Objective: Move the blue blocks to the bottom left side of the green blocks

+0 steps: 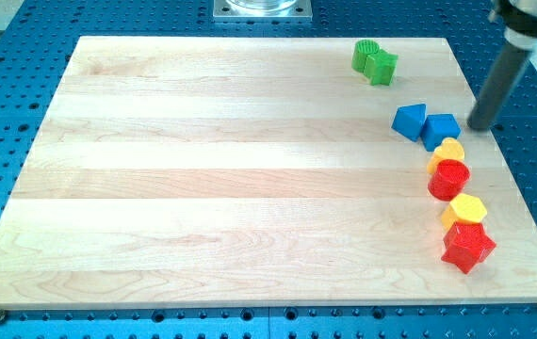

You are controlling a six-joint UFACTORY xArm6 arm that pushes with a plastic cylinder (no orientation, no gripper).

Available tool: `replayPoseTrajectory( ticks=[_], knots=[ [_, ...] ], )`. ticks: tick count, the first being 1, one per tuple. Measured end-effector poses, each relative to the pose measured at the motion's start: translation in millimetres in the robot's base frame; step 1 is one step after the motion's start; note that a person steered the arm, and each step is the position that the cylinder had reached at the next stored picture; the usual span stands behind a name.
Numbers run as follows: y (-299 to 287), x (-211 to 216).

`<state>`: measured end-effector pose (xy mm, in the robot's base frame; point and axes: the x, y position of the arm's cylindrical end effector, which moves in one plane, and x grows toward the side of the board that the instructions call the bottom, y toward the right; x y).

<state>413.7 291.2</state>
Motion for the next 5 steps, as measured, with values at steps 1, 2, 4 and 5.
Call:
replayPoseTrajectory(
  ticks=[1,2,4,5],
  knots=[
    [-20.8,32.3],
    [-73.5,24.4],
    [-52.2,32.9],
    [-11.6,9.1]
  ],
)
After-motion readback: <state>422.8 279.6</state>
